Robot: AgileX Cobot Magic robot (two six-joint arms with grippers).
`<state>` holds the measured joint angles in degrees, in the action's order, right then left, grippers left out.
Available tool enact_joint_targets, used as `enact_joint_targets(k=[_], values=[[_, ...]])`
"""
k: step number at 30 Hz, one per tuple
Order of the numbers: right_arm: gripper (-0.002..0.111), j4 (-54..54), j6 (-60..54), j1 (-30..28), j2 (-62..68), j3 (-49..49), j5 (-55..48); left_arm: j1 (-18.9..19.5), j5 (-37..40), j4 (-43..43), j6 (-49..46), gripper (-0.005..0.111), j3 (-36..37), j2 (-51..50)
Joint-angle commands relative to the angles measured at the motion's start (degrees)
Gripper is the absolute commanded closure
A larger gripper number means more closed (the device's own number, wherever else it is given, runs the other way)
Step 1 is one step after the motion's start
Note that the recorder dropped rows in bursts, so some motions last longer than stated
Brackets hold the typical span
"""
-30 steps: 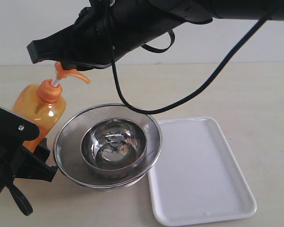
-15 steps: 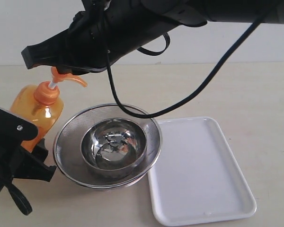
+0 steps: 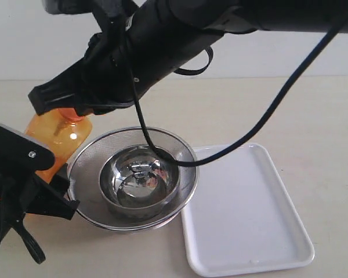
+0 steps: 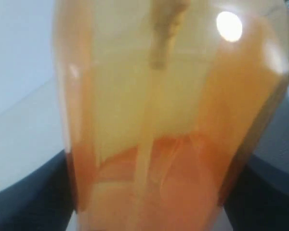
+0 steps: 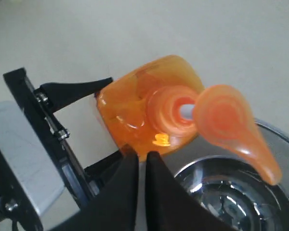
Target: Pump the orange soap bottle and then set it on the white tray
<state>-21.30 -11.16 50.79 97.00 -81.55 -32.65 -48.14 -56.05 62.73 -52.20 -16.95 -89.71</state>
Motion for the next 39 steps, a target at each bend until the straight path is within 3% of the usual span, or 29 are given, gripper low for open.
enact_joint_targets(k=[1,12,23,39], values=[[0.107,5.79,4.29,0.04,-4.5,0.26,-1.07,-0.57,-0.46,-2.32,1.22,0.102,-0.46,0.42],[0.107,5.82,4.89,-3.35,-12.29,0.26,0.69,-0.57,-0.46,-1.99,1.22,0.102,-0.46,0.42],[0.107,5.31,4.89,-3.34,-3.8,0.26,4.45,-0.57,-0.46,-2.24,1.22,0.102,-0.46,0.42],[0.107,5.38,4.65,-3.34,-1.85,0.26,8.38,-0.57,-0.46,-2.38,1.22,0.102,-0.46,0.42]])
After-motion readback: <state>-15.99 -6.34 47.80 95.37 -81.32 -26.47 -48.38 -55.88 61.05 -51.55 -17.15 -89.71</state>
